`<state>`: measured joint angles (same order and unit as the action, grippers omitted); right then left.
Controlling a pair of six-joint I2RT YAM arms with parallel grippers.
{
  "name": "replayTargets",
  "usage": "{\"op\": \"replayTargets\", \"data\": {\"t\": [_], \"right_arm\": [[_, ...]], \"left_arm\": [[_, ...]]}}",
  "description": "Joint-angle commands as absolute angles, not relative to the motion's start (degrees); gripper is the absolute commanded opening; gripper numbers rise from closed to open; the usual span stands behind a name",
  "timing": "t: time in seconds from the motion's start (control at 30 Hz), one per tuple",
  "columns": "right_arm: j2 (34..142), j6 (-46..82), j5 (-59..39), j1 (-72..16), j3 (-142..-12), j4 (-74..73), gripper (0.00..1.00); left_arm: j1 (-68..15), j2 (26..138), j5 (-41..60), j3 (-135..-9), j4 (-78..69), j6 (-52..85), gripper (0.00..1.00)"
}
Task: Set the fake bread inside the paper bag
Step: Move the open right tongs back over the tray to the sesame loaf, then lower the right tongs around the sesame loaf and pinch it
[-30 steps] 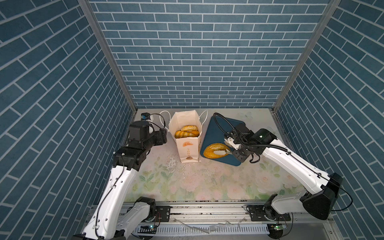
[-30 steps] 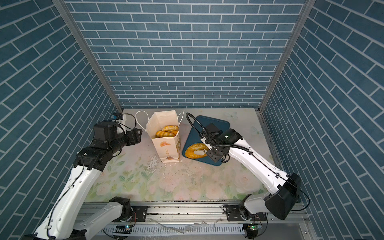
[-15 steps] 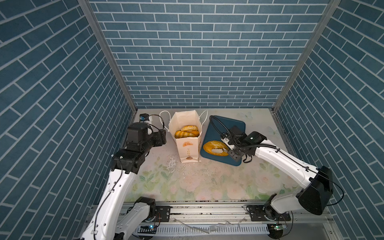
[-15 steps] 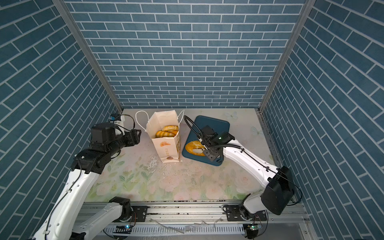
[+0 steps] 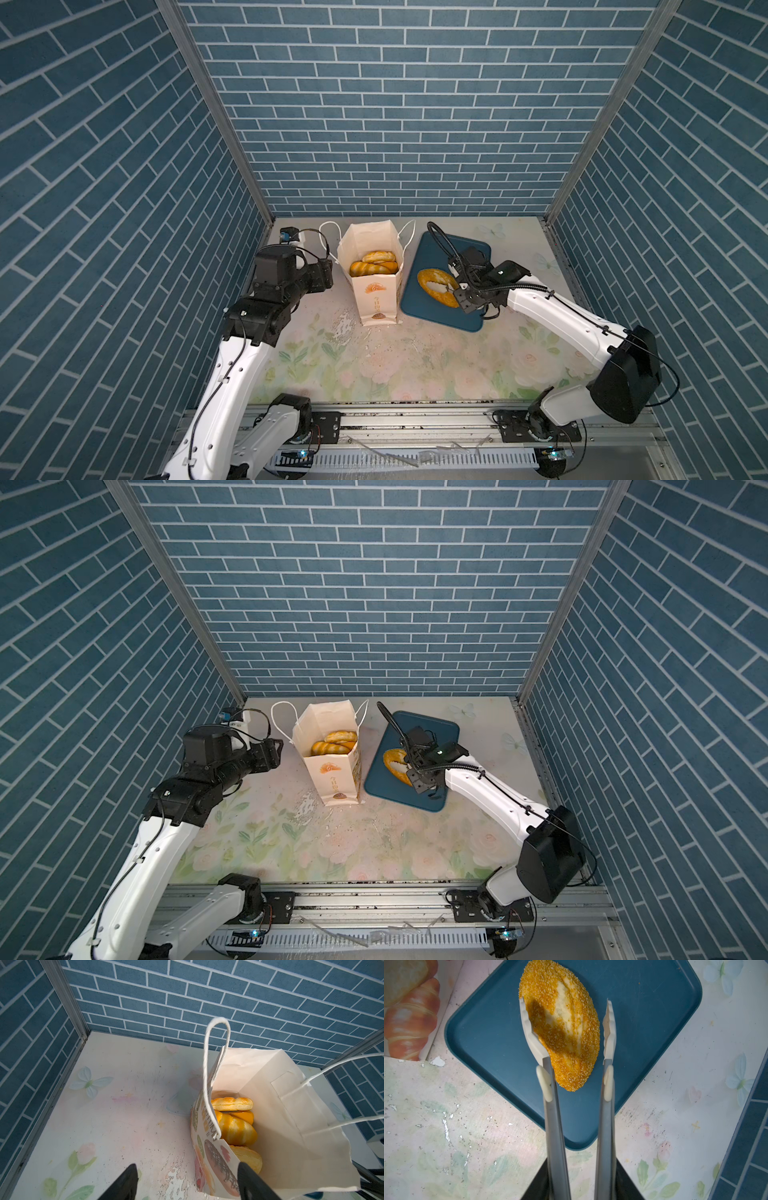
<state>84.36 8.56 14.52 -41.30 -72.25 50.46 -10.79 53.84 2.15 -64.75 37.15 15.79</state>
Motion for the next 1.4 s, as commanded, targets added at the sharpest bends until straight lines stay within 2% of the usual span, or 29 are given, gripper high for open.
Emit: {"op": "replayTargets", "data": {"t": [0.0, 0.3, 0.87, 1.03, 1.37], "right_arm": [[82.6, 6.4, 13.2, -41.1, -72.6, 49.3, 0.43], [81.5, -4.4, 12.3, -38.5, -73.5, 53.1, 0.45], [87.2, -4.1, 6.1, -34.1, -70.5, 48.0, 0.51], [89.8, -4.0, 5.7, -34.1, -71.0, 46.8, 0.48], [90.4, -3.0, 5.2, -34.2, -71.8, 47.3, 0.34]], "left_arm": [[-10.7, 54.5, 1.8, -64.9, 37.4, 14.4, 0.77], [-10.5, 55.8, 2.1, -65.9, 37.6, 12.9, 0.77], [-10.3, 55.4, 2.6, -65.7, 37.2, 13.1, 0.78], [-10.3, 55.5, 2.8, -65.7, 37.1, 13.2, 0.78], [-10.2, 55.5, 2.9, -65.6, 37.1, 13.0, 0.78]]}}
